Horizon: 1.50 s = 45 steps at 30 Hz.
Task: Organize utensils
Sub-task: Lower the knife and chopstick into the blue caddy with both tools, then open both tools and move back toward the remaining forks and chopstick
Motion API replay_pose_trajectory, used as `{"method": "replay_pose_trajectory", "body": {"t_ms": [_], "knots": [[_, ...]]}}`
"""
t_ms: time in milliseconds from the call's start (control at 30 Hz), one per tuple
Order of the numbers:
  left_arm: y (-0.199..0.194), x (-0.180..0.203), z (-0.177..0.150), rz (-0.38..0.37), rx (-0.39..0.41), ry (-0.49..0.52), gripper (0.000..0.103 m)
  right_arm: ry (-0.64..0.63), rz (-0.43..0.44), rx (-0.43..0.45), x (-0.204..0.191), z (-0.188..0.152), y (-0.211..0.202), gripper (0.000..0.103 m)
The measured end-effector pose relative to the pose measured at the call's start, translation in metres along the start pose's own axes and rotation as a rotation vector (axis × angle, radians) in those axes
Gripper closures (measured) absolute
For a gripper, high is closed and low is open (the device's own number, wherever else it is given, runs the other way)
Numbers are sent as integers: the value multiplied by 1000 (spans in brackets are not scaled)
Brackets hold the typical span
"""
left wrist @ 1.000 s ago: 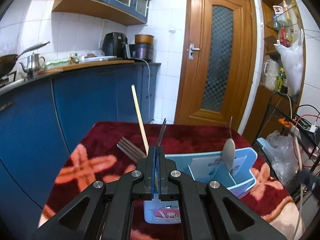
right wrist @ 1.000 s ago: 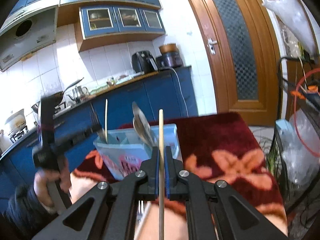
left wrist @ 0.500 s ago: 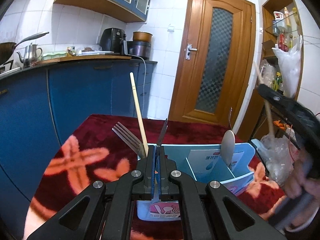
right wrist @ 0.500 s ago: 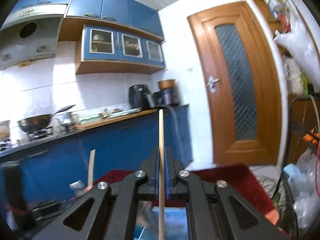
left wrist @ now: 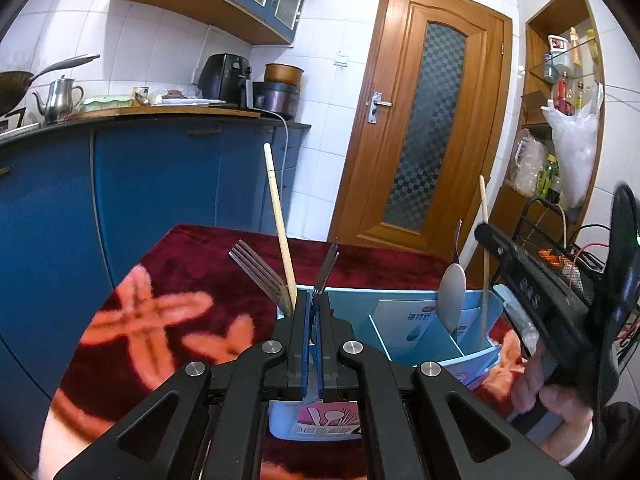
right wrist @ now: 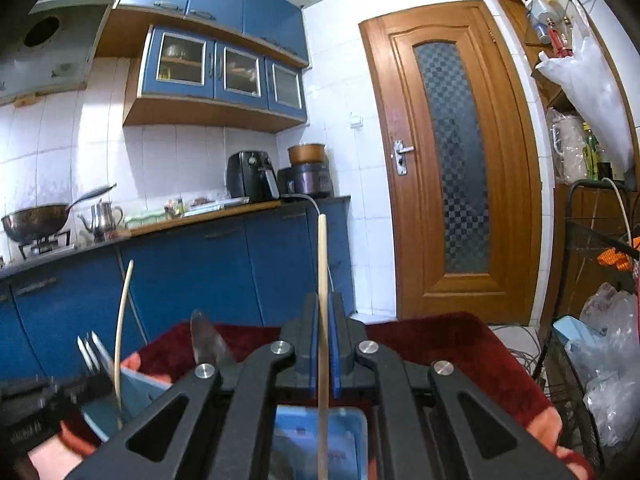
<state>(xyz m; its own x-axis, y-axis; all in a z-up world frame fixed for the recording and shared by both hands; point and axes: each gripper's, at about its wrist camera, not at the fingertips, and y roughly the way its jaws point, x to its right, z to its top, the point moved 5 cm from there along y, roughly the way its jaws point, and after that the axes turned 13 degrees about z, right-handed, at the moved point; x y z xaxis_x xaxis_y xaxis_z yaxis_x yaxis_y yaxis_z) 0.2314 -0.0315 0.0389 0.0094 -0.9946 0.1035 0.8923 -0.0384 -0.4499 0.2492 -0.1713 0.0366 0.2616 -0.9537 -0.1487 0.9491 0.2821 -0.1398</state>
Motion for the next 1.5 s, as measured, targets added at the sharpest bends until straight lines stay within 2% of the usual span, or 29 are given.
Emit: {"method": "replay_pose_trajectory", "body": {"t_ms": [267, 300, 333, 400, 467, 567, 633, 733, 933, 1200, 1500], "knots": [[-1, 0, 0, -2, -2, 0, 101, 40, 31, -83, 3, -13, -6, 97], [-1, 0, 0, -3, -2, -1, 101, 49, 43, -96, 3, -15, -7, 96], [-1, 0, 0, -3, -2, -1, 100, 62, 52, -112, 2, -17, -9, 91], [-2, 2, -1, -11, 0, 5, 96, 85, 70, -123, 0, -19, -13, 83], [-5, 4, -2, -16, -2, 17, 91, 95, 75, -133, -2, -20, -18, 82], [-14, 9, -3, -28, -7, 29, 73, 106, 80, -155, -5, -20, -26, 81], [-22, 11, -4, -31, -8, 39, 67, 118, 94, -162, -7, -19, -36, 79], [-36, 13, -7, -41, -6, 52, 66, 139, 117, -170, -12, -17, -47, 75], [-64, 14, -16, -27, -17, 85, 57, 159, 154, -206, -22, -17, -74, 74], [-84, -1, -37, 11, -126, 64, 57, 166, 152, -299, -38, -31, -103, 74], [-88, -11, -69, 46, -247, 75, 56, 210, 142, -422, -40, -68, -123, 72]]}}
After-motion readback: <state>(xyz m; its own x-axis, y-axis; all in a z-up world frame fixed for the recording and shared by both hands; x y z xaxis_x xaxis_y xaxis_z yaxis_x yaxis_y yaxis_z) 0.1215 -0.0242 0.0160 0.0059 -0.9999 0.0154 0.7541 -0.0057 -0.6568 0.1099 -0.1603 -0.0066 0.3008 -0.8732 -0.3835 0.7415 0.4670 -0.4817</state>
